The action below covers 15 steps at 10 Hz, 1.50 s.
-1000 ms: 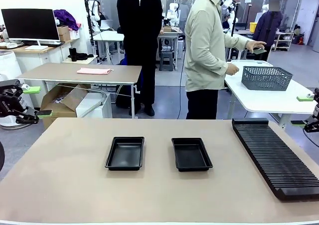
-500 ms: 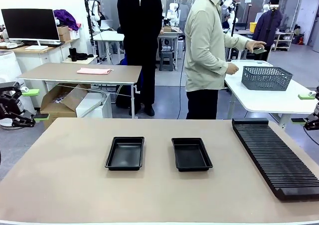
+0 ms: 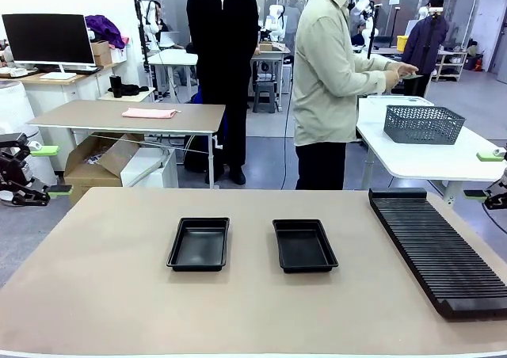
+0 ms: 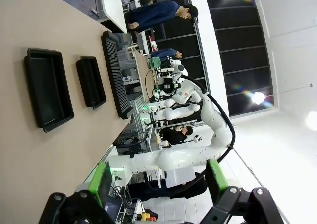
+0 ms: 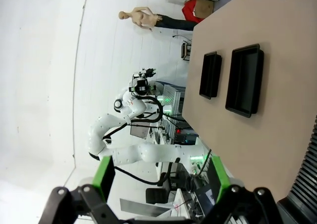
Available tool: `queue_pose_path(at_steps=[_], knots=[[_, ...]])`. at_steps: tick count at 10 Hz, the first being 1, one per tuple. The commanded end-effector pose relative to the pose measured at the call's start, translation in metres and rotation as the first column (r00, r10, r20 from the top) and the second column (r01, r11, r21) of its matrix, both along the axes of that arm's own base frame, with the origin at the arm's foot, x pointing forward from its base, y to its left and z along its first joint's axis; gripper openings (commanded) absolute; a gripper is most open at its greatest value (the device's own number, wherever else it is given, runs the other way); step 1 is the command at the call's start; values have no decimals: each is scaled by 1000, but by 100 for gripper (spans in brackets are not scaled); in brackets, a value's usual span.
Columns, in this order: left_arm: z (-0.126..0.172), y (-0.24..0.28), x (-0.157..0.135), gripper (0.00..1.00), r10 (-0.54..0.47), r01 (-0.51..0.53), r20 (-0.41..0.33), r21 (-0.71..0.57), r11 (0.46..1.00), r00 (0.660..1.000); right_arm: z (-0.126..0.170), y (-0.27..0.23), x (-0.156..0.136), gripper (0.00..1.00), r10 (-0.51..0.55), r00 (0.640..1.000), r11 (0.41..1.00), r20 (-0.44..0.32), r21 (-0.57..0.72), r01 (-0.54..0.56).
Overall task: Inspect and transfer BCBs to ESD trays.
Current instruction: Pick up the Blank PCB from the PCB Rack and place it in the left ESD tray.
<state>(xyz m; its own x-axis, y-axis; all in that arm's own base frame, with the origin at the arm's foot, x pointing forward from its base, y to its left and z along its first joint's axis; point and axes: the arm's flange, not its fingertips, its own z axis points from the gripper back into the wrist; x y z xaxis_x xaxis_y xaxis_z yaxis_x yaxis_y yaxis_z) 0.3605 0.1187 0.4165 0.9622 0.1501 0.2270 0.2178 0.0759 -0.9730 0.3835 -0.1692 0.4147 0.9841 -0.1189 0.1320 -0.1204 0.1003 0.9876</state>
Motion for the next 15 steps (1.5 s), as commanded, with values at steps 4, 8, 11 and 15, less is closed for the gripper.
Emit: queue_pose_path(at_steps=[4, 8, 11, 15], knots=[[8, 11, -5, 100, -12, 13, -38, 32, 999, 999, -8, -11, -7, 100, 39, 997, 999, 69, 33, -41], [9, 16, -9, 100, -15, 16, -22, 53, 998, 1000, -8, -18, -11, 100, 40, 996, 998, 84, 40, -43], [5, 11, -3, 100, -8, 9, -14, 41, 999, 1000, -6, -6, -6, 100, 18, 998, 999, 57, 34, -20], [5, 11, -3, 100, -8, 9, -14, 41, 999, 1000, -6, -6, -6, 100, 18, 998, 999, 57, 34, -20]])
